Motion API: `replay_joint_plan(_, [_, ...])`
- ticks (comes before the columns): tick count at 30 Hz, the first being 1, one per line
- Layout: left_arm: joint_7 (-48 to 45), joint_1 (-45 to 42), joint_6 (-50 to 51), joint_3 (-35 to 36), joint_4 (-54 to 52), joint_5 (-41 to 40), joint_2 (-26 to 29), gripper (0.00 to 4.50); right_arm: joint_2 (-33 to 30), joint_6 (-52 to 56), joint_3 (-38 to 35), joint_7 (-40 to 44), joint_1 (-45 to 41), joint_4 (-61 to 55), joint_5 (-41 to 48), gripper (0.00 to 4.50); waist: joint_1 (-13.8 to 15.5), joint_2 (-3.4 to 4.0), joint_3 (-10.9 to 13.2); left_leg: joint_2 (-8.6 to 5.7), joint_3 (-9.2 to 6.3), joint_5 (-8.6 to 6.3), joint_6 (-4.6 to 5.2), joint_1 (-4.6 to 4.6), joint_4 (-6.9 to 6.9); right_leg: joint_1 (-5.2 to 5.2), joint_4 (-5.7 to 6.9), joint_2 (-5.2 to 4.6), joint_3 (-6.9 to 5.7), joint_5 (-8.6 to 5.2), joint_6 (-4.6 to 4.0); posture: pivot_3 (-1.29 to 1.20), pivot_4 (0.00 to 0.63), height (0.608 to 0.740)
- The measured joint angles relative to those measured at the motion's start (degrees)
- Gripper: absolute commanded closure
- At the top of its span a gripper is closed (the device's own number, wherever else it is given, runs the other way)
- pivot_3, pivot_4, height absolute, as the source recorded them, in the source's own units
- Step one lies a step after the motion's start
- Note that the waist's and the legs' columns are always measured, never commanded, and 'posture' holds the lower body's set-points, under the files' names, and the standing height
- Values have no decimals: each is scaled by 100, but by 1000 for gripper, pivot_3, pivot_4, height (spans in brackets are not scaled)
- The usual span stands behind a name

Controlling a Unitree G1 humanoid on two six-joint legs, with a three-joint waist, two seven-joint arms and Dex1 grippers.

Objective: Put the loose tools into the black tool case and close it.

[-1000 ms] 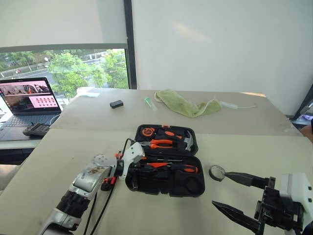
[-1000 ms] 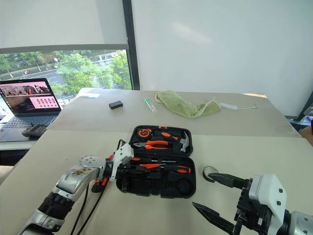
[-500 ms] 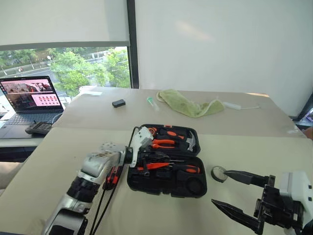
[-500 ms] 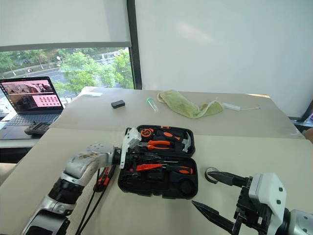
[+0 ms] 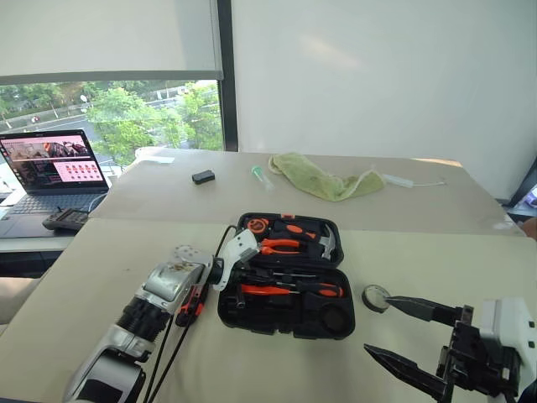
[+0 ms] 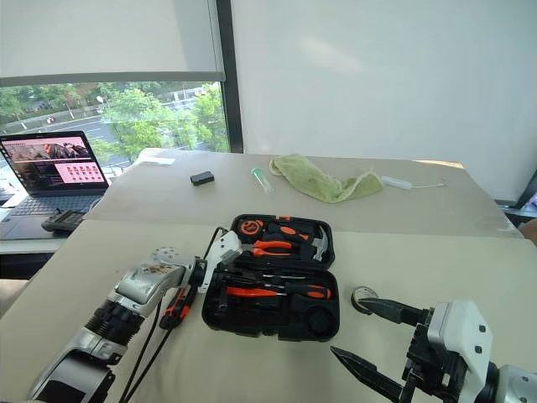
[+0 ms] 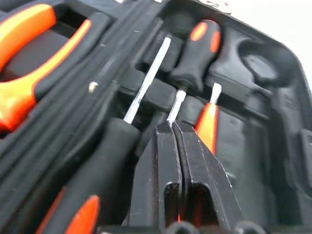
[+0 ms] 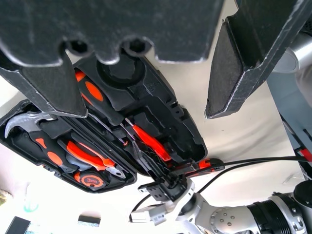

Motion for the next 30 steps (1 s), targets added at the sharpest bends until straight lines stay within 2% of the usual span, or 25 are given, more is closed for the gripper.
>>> replay_joint_plan(4, [153, 13, -49, 73, 13, 67, -62, 4410, 0, 0, 1, -24, -15, 0, -1, 0, 12, 0, 0, -1, 0, 0, 1, -2, 1, -1, 1, -2, -1, 0, 0, 0, 150, 740])
replay_joint_plan(8, [95, 65, 130, 372, -293, -310, -191, 4410, -1, 0, 5, -29, -44, 2, -3, 0, 9, 0, 0, 1, 0, -1, 1, -6, 1, -5, 0, -1, -1, 0, 1, 0, 150, 740])
replay_joint_plan(20, [264, 442, 226, 155, -533, -176, -220, 4410, -9, 0, 64, -23, -83, 3, -5, 0, 15, 0, 0, 0, 0, -1, 2, -1, 1, 2, 0, -1, -2, 0, 1, 0, 150, 740])
replay_joint_plan(30, [568, 704, -735, -4, -487, 317, -221, 4410, -66, 0, 28, 65, -76, 8, 0, 0, 14, 5, -22, 2, 0, -1, 2, 22, -1, 18, 1, -8, 3, 0, -1, 0, 150, 740])
